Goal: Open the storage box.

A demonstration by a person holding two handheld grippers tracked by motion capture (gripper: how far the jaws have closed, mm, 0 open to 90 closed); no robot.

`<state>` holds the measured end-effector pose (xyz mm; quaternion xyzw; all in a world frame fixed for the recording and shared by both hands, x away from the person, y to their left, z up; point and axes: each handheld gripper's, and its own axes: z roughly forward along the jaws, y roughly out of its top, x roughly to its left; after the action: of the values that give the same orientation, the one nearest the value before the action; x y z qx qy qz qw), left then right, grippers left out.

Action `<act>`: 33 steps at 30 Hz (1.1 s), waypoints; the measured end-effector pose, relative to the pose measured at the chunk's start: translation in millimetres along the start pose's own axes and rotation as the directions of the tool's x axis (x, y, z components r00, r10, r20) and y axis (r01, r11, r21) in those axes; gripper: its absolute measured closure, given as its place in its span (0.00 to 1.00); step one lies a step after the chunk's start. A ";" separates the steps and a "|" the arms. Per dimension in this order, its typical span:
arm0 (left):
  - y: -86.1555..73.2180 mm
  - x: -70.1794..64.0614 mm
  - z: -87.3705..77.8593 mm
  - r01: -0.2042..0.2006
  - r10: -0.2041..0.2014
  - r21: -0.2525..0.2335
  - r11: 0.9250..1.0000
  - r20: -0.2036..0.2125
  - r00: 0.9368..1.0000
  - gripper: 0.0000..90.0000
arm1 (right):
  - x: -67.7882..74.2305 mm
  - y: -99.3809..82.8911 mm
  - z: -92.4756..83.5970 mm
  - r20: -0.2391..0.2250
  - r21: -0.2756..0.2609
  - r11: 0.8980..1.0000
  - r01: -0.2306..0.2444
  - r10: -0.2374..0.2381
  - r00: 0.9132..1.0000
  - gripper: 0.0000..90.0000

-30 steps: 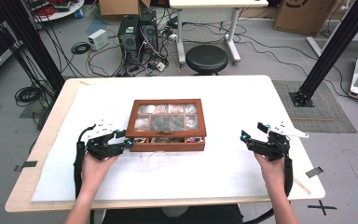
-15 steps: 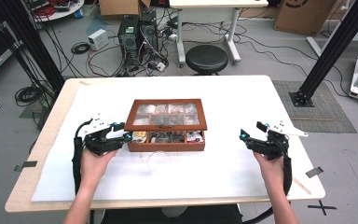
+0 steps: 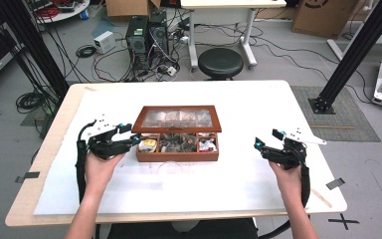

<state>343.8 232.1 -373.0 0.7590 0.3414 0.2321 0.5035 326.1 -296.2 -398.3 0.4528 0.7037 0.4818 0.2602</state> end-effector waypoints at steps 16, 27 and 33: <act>25.3 8.4 4.6 -0.001 0.001 -0.012 1.000 -0.038 0.999 0.53 | -1.7 -0.1 -0.2 0.002 -0.004 1.000 -0.005 0.005 1.000 0.26; 40.0 13.5 7.6 0.001 -0.002 -0.019 1.000 -0.056 0.998 0.53 | -2.1 -0.2 0.1 0.003 -0.005 1.000 -0.004 0.004 1.000 0.26; 44.5 17.5 10.8 0.023 -0.025 -0.038 0.999 -0.057 0.998 0.54 | -2.7 -0.3 0.7 0.001 -0.005 1.000 -0.010 0.010 1.000 0.26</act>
<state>375.6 227.2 -336.0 0.7382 0.3604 0.2543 0.5104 327.8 -298.3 -399.0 0.4559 0.7001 0.4844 0.2595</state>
